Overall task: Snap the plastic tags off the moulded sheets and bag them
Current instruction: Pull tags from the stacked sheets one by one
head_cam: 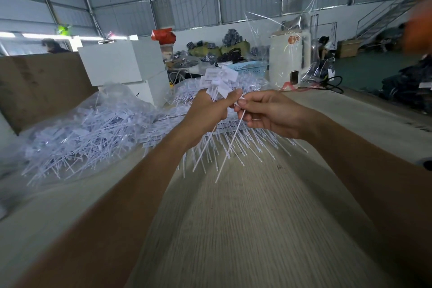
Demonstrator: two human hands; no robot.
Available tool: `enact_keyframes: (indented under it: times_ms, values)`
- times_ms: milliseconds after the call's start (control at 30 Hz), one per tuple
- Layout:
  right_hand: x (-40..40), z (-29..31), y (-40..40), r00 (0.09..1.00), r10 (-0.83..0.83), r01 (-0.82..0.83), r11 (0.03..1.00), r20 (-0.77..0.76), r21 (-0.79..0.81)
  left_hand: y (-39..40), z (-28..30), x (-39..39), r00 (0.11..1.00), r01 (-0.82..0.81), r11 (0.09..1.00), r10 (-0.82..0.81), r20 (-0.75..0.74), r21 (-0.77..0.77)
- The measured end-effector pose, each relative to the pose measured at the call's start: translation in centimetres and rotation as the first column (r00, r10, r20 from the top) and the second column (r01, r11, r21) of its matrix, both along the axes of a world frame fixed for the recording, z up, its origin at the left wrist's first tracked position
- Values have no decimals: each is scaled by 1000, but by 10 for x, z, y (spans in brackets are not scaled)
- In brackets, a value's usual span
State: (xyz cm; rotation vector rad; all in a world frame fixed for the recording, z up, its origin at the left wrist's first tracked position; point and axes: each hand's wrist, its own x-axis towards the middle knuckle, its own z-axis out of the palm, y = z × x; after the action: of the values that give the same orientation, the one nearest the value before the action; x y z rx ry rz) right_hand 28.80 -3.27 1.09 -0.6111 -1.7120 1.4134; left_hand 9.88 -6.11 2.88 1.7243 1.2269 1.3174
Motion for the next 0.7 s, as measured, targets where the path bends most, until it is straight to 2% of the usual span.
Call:
enact_keyframes:
  times_ms: [133,267,367,433,533,700]
  values:
    - [1,1,-2,1000,15,-15,1000,3,-3,-2,0,1,996,57,998,-54,65,-36]
    - [0,7,-4,994,1,-4,1000,-112,-29,-1,8,-1,976,95,992,-76,205,-88]
    - [-2,6,-6,1000,-10,10,1000,4,25,2,6,-3,979,110,990,-92,180,-92]
    - [-5,4,-6,994,-67,60,995,90,81,2,3,-2,991,78,994,-69,115,-78]
    - [-10,2,-5,971,-214,191,962,108,195,5,0,0,995,2,995,9,99,-105]
    - [-21,8,-5,878,-440,278,787,186,551,8,1,-5,989,-26,975,57,137,-219]
